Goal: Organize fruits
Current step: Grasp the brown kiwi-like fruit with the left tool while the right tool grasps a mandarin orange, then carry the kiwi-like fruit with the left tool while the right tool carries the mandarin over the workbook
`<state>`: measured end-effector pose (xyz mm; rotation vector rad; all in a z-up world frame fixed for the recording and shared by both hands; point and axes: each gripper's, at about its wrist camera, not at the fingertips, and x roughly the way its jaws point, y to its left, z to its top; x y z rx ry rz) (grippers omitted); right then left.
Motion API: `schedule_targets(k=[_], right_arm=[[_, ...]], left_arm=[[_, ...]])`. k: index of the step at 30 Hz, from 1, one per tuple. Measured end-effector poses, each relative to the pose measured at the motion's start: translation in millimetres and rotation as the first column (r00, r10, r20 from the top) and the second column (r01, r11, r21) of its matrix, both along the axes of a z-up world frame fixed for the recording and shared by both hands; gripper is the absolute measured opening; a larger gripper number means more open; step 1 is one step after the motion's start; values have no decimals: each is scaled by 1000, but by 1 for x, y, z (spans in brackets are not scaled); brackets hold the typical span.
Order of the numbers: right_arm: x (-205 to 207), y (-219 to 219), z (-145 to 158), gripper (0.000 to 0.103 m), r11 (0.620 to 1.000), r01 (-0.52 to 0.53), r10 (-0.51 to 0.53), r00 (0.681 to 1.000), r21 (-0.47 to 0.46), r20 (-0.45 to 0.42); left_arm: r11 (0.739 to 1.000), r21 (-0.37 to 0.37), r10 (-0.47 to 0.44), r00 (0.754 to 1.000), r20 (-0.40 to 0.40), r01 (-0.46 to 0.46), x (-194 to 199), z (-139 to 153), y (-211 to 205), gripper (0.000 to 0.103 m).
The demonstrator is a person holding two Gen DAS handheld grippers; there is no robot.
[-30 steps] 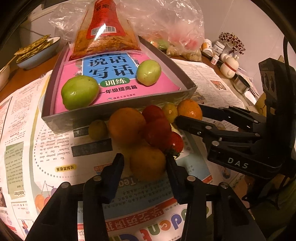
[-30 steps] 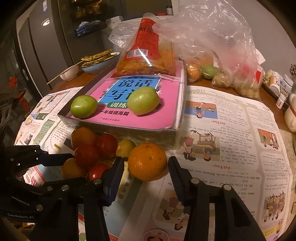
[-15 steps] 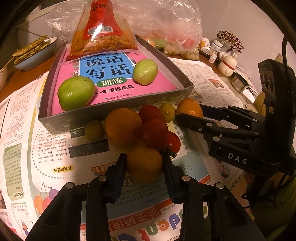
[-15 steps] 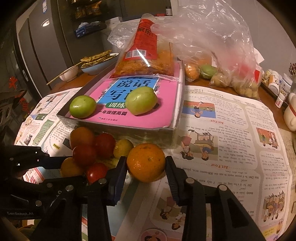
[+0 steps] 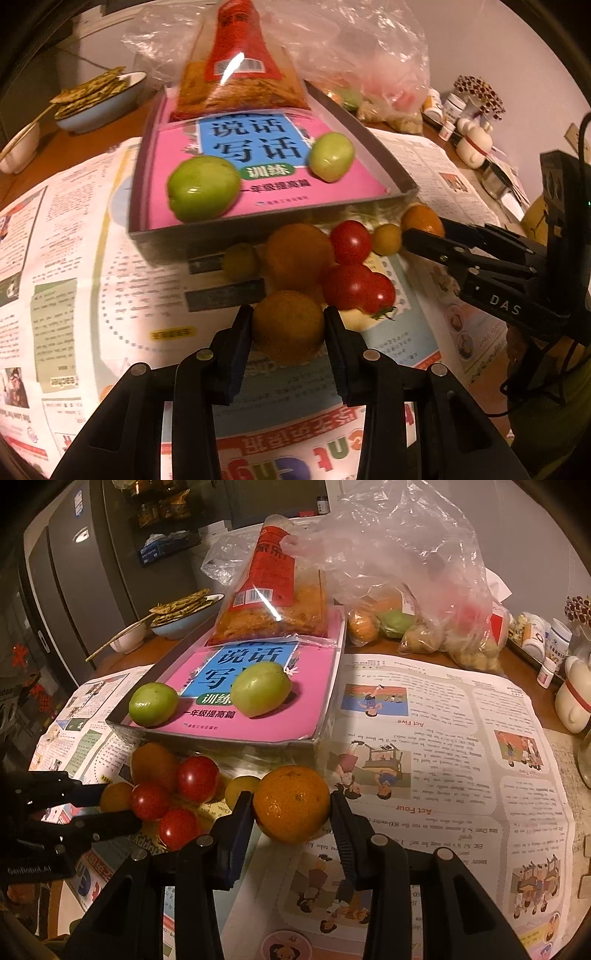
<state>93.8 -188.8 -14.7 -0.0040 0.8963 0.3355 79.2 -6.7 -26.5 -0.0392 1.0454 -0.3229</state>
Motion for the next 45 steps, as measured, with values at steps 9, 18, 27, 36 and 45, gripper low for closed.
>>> schedule_targets(k=[9, 18, 27, 36, 45], right_arm=[[0, -3, 3, 42, 1000, 16, -16, 1000, 3, 6], [-1, -5, 5, 42, 1000, 22, -22, 1000, 3, 10], [0, -10, 12, 42, 999, 35, -36, 999, 13, 28], [2, -14, 24, 42, 998, 48, -49, 997, 30, 56], [8, -10, 37, 42, 998, 39, -43, 995, 45, 87]], left_arm=[[999, -5, 36, 999, 14, -36, 1, 5, 14, 40], [999, -8, 51, 998, 22, -51, 1, 7, 19, 40], [997, -10, 72, 996, 45, -72, 5, 16, 25, 40], [998, -15, 60, 995, 78, -59, 16, 33, 19, 40], [999, -13, 40, 993, 111, -39, 37, 47, 4, 40]])
